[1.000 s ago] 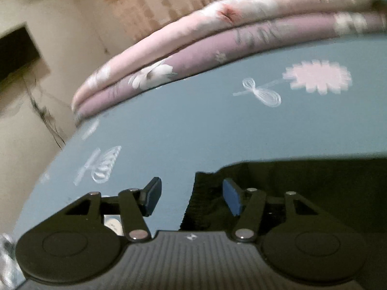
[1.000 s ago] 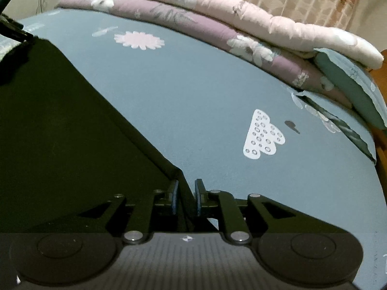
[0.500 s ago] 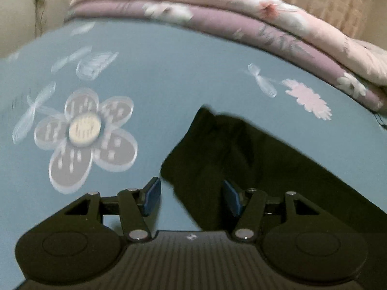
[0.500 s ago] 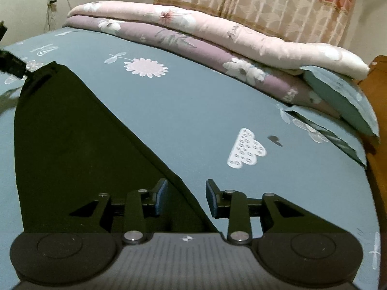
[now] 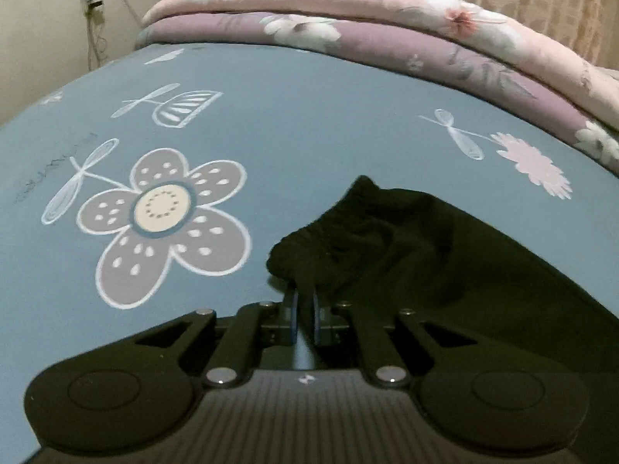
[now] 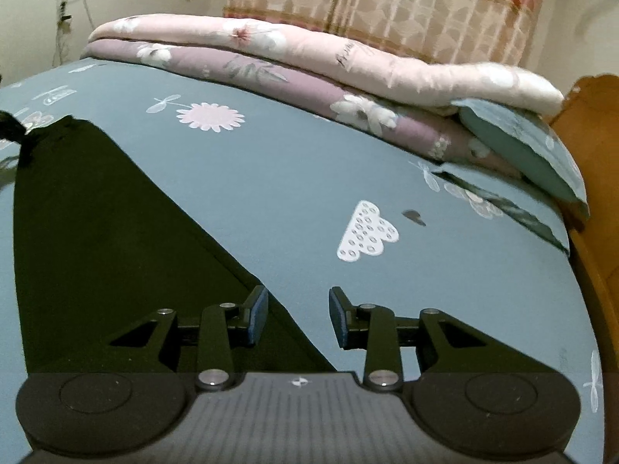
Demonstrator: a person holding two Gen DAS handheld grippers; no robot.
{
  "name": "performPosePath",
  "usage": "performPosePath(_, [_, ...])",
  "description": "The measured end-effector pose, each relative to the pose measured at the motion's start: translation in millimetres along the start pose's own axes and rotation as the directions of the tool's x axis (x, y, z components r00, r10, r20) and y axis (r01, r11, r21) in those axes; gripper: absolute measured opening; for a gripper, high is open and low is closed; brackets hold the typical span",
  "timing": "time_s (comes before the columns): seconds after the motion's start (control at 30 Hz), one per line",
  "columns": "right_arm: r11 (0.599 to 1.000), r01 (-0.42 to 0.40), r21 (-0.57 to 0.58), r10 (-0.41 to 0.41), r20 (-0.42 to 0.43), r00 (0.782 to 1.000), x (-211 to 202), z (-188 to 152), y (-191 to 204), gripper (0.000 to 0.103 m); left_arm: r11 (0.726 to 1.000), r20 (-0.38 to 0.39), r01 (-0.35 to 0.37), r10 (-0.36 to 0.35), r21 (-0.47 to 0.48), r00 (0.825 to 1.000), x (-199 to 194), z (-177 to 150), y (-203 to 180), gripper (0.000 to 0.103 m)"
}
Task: Fold clothes
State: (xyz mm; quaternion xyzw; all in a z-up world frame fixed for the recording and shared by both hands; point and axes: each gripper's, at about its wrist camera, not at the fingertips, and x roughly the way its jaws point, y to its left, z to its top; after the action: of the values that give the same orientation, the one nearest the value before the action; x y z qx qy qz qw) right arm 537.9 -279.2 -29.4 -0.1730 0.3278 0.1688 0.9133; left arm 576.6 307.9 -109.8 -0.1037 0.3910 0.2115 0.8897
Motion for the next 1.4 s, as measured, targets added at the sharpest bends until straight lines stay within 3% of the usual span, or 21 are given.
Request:
performPosePath(0.1, [1.000,-0.001,0.015,0.001,-0.021,1.000,0.2,-6.4,-9.1,0.043,0.999,-0.002,0.002,-0.002,0.035,1.000,-5.6,-0.5,-3.8,0.016])
performPosePath(0.2, [1.000,0.020,-0.007,-0.020,-0.051,0.999,-1.2,-14.8,-19.7,0.046,0.994,0.043,-0.018,0.013,0.110,0.999,-23.9,-2.8,-10.8,0.042])
performPosePath(0.23, [0.999,0.032,-0.016,-0.033,-0.064,0.997,-1.7,-18.1,-24.3,0.046,0.990,0.058,-0.027,0.019,0.140,0.998,-30.8,-4.0,-14.1,0.046])
performPosePath(0.33, [0.999,0.038,-0.001,-0.038,-0.107,0.994,-4.7,-31.1,-45.1,0.046,0.976,0.086,-0.026,0.008,0.215,0.996,-50.7,-7.8,-25.9,0.046])
performPosePath(0.5, [0.999,0.017,0.029,-0.012,-0.178,0.984,-13.4,-60.1,-81.4,0.047,0.944,0.019,0.135,-0.147,0.301,0.989,-71.7,-20.8,-58.9,0.048])
performPosePath(0.63, [1.000,0.001,0.021,0.004,-0.247,0.969,-4.1,-85.7,-99.7,0.053,0.893,-0.066,0.283,-0.278,0.351,0.958,-80.1,-36.5,-99.1,0.048])
performPosePath(0.77, [0.999,-0.041,0.023,0.046,-0.273,0.961,12.2,-102.7,-109.7,0.053,0.835,-0.119,0.338,-0.319,0.434,0.940,-85.3,-53.6,-140.2,0.048])
performPosePath(0.83, [0.995,-0.087,0.039,0.095,-0.269,0.959,15.0,-108.6,-110.3,0.039,0.813,-0.136,0.352,-0.327,0.464,0.935,-87.5,-60.1,-155.4,0.048])
performPosePath(0.87, [0.994,-0.103,0.031,0.108,-0.261,0.959,14.6,-110.9,-108.4,0.011,0.804,-0.140,0.352,-0.325,0.480,0.935,-88.5,-63.0,-161.3,0.048])
performPosePath(0.9, [0.993,-0.119,0.023,0.121,-0.253,0.960,14.2,-113.3,-106.4,0.005,0.798,-0.145,0.352,-0.323,0.489,0.935,-88.5,-65.1,-165.8,0.048])
performPosePath(1.03, [0.996,-0.025,0.087,0.042,-0.191,0.981,8.1,-114.3,-120.4,0.005,0.784,-0.157,0.353,-0.318,0.511,0.935,-88.4,-71.7,-178.4,0.048])
performPosePath(1.17, [0.992,0.042,0.118,-0.018,-0.202,0.979,16.6,-114.5,-123.7,0.006,0.781,-0.164,0.342,-0.302,0.523,0.939,-84.9,-77.9,-185.1,0.048])
performPosePath(1.27, [0.992,0.092,0.083,-0.073,-0.211,0.975,19.1,-111.0,-112.4,0.014,0.785,-0.165,0.341,-0.300,0.517,0.940,-80.0,-79.1,-183.8,0.048])
performPosePath(1.37, [0.985,0.136,0.103,-0.122,-0.131,0.984,-0.8,-99.5,-108.3,0.024,0.787,-0.146,0.346,-0.317,0.511,0.937,-82.0,-79.0,-178.9,0.048])
performPosePath(1.4, [0.985,0.110,0.129,-0.097,-0.103,0.990,-6.3,-93.1,-105.4,0.027,0.788,-0.146,0.358,-0.331,0.502,0.932,-81.6,-77.9,-177.3,0.048])
